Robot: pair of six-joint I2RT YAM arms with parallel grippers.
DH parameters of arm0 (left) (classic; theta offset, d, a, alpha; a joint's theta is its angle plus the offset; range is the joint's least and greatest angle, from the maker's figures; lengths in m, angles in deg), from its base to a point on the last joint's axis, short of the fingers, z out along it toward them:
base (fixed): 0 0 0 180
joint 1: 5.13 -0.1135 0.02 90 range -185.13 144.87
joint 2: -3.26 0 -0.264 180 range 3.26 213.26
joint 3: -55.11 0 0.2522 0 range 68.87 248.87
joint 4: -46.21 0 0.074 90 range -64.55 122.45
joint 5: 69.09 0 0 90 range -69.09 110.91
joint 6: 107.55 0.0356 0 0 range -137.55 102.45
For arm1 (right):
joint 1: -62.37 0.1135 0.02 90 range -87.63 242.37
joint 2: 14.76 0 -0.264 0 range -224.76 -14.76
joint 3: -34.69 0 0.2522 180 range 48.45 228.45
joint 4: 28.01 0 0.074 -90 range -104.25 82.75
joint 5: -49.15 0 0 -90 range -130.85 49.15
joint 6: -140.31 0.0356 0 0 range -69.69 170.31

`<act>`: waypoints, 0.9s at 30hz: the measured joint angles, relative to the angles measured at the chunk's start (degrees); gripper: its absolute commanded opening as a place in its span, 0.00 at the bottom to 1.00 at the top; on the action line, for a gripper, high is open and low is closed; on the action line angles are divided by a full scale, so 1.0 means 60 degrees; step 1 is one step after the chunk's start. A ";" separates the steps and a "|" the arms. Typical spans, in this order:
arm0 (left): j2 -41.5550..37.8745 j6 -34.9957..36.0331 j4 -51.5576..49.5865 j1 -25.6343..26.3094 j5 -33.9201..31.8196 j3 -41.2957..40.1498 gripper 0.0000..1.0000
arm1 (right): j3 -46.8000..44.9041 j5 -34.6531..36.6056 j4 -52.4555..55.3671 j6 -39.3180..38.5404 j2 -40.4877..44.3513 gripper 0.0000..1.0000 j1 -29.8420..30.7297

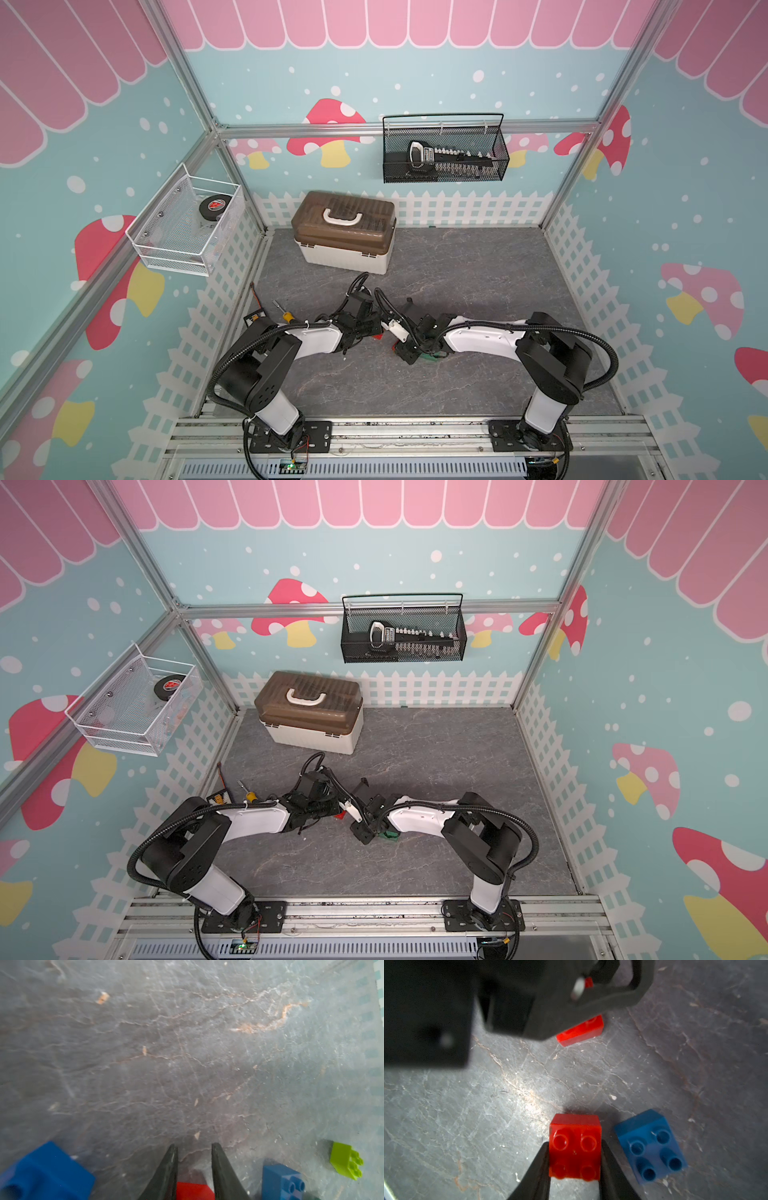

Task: Assemble the letter y with lego
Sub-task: Pick up the lego brick from the center of the board, then move the lego brick at the center of the board.

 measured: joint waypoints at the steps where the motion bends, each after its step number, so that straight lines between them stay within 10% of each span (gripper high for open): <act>1: 0.0004 0.0000 0.0029 0.0040 0.0058 -0.0011 0.29 | 0.0000 0.0004 -0.0047 0.0007 0.0044 0.35 -0.0018; 27: -0.1679 0.0000 -0.1049 -0.0113 0.0601 -0.0878 0.49 | 0.0120 0.0029 -0.0229 -0.0393 0.0441 0.34 -0.0073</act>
